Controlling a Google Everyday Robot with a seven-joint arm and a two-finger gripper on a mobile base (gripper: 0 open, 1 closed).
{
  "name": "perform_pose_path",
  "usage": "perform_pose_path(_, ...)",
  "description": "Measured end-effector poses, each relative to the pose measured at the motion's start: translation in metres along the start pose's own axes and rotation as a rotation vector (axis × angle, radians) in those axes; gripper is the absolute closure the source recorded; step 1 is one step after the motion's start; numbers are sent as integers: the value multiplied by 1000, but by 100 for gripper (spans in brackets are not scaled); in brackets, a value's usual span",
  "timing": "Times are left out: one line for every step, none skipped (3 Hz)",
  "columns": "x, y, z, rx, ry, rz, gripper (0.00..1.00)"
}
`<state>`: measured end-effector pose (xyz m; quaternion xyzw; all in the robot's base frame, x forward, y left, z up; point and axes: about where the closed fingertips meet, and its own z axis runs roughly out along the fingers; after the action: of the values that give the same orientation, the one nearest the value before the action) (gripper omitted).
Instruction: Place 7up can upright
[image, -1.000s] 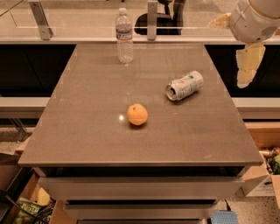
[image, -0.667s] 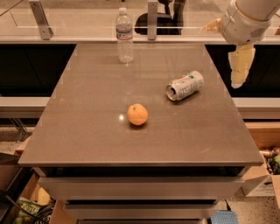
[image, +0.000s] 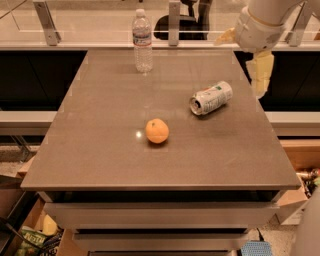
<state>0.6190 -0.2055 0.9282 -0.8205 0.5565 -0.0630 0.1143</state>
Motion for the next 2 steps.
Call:
perform_pose_path(-6, -6, 15, -23, -22, -20, 0)
perform_pose_path(-10, -9, 24, -36, -38, -33, 0)
